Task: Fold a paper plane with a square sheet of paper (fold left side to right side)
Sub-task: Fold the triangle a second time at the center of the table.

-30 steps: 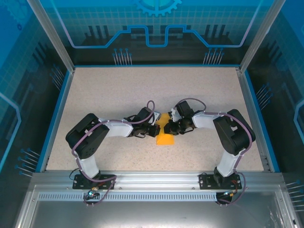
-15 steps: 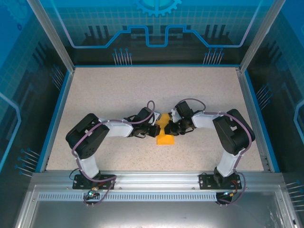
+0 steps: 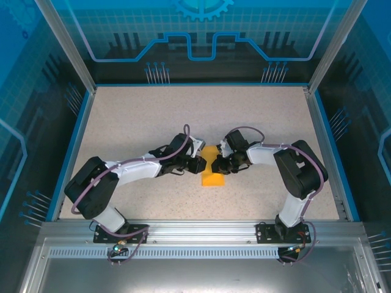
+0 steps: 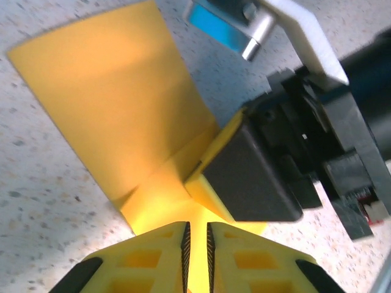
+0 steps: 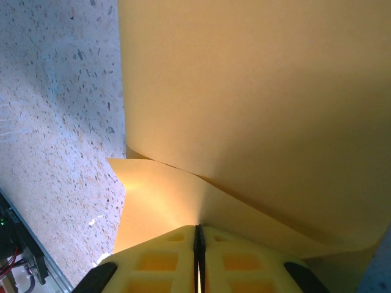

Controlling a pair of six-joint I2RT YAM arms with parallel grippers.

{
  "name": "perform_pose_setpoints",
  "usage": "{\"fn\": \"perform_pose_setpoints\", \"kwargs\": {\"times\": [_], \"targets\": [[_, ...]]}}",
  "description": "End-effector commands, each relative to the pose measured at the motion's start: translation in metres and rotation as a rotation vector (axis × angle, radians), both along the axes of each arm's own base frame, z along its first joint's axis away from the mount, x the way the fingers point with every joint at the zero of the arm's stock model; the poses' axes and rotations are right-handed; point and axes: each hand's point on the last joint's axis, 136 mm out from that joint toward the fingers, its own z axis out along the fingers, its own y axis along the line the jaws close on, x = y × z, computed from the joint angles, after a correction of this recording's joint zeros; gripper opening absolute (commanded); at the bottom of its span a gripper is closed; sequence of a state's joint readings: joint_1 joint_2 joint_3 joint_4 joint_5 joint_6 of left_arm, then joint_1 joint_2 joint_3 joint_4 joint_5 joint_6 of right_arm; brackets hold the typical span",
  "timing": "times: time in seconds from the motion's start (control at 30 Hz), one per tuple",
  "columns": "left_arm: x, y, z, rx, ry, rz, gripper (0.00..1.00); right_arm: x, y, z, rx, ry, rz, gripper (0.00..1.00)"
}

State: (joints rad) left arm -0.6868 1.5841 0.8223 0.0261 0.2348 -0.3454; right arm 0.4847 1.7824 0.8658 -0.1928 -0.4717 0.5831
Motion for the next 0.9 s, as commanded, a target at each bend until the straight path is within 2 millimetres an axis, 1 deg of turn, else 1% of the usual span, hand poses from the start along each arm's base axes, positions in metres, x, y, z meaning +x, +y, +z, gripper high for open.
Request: {"fn": "perform_pose_setpoints", "kwargs": {"times": [0.0,0.07,0.13,0.2,0.37,0.6,0.7,0.87], "targets": [[-0.035,-0.018,0.000,-0.109,0.121,-0.081,0.17,-0.017,-0.012,-0.019,-0.093,0.067,0.007,0.11],[-0.045,-0.030,0.000,-0.147,0.161,-0.118,0.16,-0.016,-0.012,-0.019,-0.093,0.065,0.009,0.11],[-0.052,-0.039,0.000,-0.163,0.189,-0.139,0.16,-0.017,-0.012,-0.019,-0.096,0.067,0.012,0.11],[-0.053,-0.041,-0.006,-0.146,0.202,-0.137,0.16,-0.017,-0.012,-0.019,-0.095,0.067,0.012,0.11],[-0.048,-0.032,-0.028,-0.057,0.209,-0.104,0.16,-0.017,-0.010,-0.018,-0.095,0.067,0.018,0.11],[-0.048,-0.027,-0.054,0.004,0.240,-0.090,0.15,-0.019,-0.011,-0.019,-0.101,0.073,0.020,0.11],[-0.048,-0.024,-0.060,0.022,0.243,-0.079,0.15,-0.020,-0.011,-0.019,-0.103,0.074,0.024,0.11],[-0.050,-0.019,-0.063,0.034,0.243,-0.067,0.14,-0.021,-0.013,-0.021,-0.115,0.077,0.026,0.11]]}}
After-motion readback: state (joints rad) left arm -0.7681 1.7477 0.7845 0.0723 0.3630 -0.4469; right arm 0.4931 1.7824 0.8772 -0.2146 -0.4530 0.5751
